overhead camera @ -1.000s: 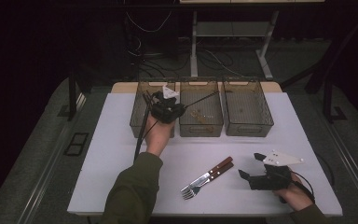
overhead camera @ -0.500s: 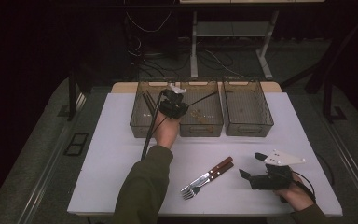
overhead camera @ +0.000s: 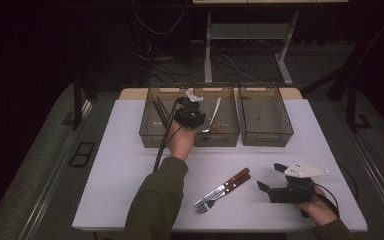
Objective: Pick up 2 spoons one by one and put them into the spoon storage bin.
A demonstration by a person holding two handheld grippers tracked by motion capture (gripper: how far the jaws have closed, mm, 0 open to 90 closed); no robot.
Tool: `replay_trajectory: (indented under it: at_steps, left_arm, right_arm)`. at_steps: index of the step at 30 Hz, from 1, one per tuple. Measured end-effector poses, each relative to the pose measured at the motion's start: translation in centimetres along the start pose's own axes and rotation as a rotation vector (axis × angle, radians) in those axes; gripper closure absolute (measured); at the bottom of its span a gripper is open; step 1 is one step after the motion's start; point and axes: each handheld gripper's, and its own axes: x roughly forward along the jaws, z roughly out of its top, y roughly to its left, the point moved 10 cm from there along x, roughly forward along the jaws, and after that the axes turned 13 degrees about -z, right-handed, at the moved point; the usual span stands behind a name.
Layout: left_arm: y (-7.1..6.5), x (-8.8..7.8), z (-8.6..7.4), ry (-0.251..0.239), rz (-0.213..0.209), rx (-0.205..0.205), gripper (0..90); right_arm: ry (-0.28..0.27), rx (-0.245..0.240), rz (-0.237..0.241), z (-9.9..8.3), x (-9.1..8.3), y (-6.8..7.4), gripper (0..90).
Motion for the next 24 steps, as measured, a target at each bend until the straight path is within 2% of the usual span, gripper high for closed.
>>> replay_trajectory:
  at_steps: [7, 13, 15, 17, 21, 24]
  left_arm:
    - [-0.8, -1.0, 0.3, -0.013, -0.062, 0.030, 57.4]
    - [-2.4, -2.3, 0.1, -0.015, -0.132, 0.074, 46.6]
    - [-2.8, -2.8, -0.2, -0.015, -0.151, 0.101, 44.3]
    - [-3.5, -3.2, -0.7, -0.018, -0.176, 0.092, 41.5]
    - [-4.3, -3.9, -1.9, -0.020, -0.218, 0.104, 36.8]
    - [-4.8, -4.4, -3.0, -0.025, -0.254, 0.098, 32.5]
  right_arm:
    - [0.007, 0.004, 0.000, -0.1, 0.0, 0.0, 13.9]
    - [0.010, 0.002, 0.000, -0.1, 0.1, 0.0, 13.9]
    - [0.013, -0.001, -0.002, -0.2, 0.1, 0.0, 14.0]
    - [0.022, -0.003, -0.001, -0.2, 0.1, -0.1, 14.0]
    - [0.027, -0.010, -0.003, -0.3, 0.1, -0.2, 14.0]
    - [0.027, -0.007, -0.001, -0.3, 0.1, -0.2, 14.0]
